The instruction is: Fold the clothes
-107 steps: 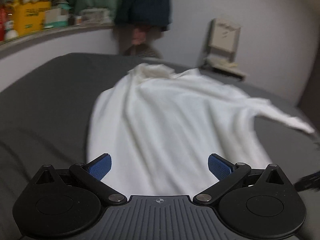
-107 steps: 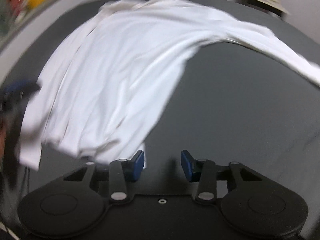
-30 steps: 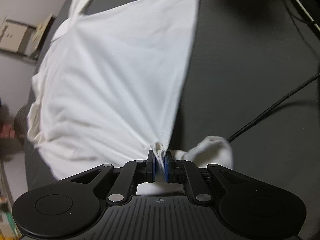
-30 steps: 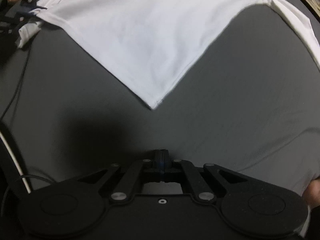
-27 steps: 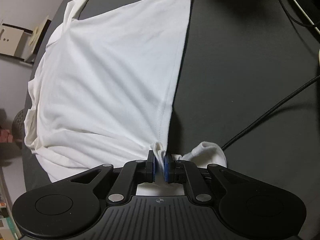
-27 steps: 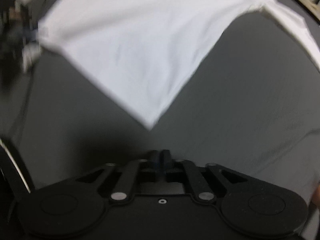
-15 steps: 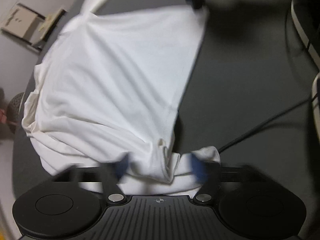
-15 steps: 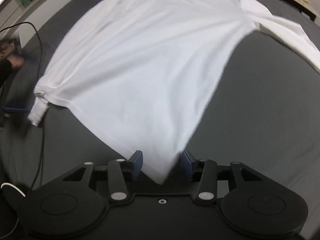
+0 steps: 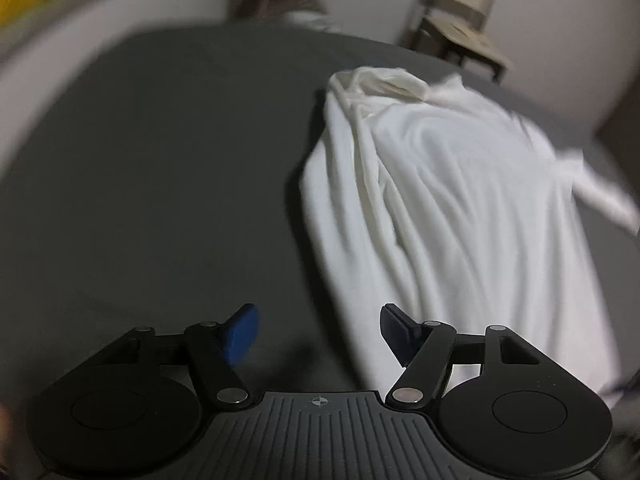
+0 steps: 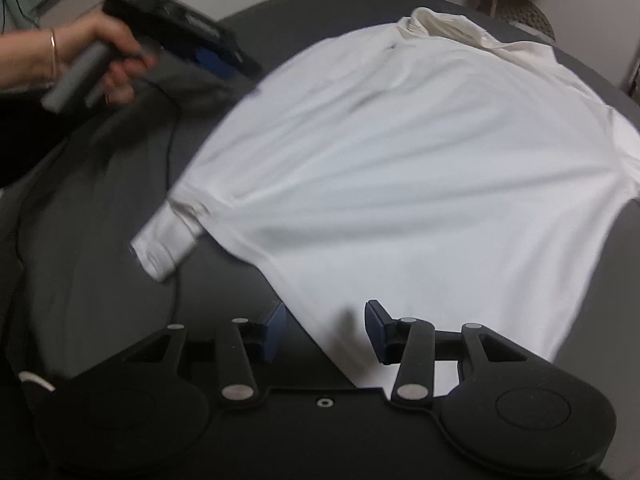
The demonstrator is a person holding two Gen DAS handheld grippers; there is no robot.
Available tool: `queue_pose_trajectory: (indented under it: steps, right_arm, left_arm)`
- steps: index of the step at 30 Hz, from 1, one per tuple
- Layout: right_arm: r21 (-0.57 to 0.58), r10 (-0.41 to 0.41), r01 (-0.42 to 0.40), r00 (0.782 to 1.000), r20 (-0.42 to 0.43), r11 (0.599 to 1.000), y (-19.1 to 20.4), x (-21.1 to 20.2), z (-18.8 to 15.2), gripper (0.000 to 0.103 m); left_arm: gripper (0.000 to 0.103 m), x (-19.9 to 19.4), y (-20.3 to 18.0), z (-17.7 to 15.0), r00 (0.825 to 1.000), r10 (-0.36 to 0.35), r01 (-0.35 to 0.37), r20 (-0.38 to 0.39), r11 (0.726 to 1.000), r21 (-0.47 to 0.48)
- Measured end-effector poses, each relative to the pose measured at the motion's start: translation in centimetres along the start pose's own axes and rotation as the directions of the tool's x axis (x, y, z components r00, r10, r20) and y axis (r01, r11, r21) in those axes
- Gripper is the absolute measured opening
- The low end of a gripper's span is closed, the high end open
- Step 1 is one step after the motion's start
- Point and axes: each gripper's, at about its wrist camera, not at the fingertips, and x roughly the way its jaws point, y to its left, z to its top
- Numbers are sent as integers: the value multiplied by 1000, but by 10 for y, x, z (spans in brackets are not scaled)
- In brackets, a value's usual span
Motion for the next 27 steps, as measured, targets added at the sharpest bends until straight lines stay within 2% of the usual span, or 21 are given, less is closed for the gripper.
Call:
queue_pose_trajectory:
  steps: [1,2,3,4,5,7,11,12,14,15,16,19,20,21,22,23,25,26,27]
  right_arm:
    - [11,9,-9,1000,0,1000,0,3,1,44]
    - [18,12,-12,1000,-5,1000,-2,7,1,44]
    - [25,15,-15,1000,-10,1000,-4,10,1,44]
    - [32,17,-17,1000,-17,999,-7,13,0,44]
    - [35,15,-14,1000,-28,999,-10,16,-2,44]
    - [42,10,-8,999,-50,999,-17,21,-7,44]
    - [49,24,-21,998,-57,999,-25,27,-12,46]
    - [46,30,-27,998,-54,999,-26,27,-13,48]
    - [16,26,-25,998,-51,1000,-23,28,-15,51]
    - [-7,20,-20,999,-50,1000,-20,28,-16,54]
    - [-30,13,-15,999,-48,999,-16,28,-18,56]
    - [-100,-2,-2,999,-41,995,-5,30,-22,67]
    - [-113,-3,-2,999,-43,994,-3,31,-22,70]
    - [-125,-4,-1,999,-46,992,-1,31,-22,71]
    - [-134,-5,-2,999,-48,991,0,32,-22,72]
    - [-133,-2,-5,999,-52,991,0,31,-21,72]
    - [-128,4,-11,998,-56,992,0,33,-18,72]
    - [-129,6,-13,998,-58,992,0,34,-18,72]
    - [-130,7,-15,998,-59,991,0,35,-17,72]
  left_arm:
    - [68,1,1,0,1000,-5,5,5,1000,-19]
    - [64,2,2,1,1000,-10,10,10,999,-38]
    - [54,3,4,1,1000,-14,15,15,998,-56]
    - [21,4,5,1,1000,-19,20,20,997,-75]
    - [9,5,6,1,999,-23,25,25,995,-94]
    - [3,7,8,2,999,-32,36,35,991,-131]
    - [3,8,17,4,997,-42,55,66,974,-220]
    - [3,1,40,8,994,-12,48,112,946,-320]
    - [3,-12,86,11,984,55,39,169,862,-505]
    - [3,-14,105,8,979,84,36,184,820,-571]
    - [3,-18,119,5,973,124,22,196,791,-611]
    - [5,-24,138,0,942,284,-93,179,733,-674]
    - [22,-23,138,2,935,311,-119,171,729,-675]
    - [39,-22,137,3,928,332,-139,169,730,-669]
    - [81,-20,128,8,924,328,-135,195,759,-637]
    - [103,-18,118,12,922,316,-128,224,794,-594]
    - [103,-8,86,26,927,235,-97,292,902,-420]
    - [103,-2,69,33,928,195,-87,316,941,-326]
    - [103,8,50,40,930,176,-102,323,967,-232]
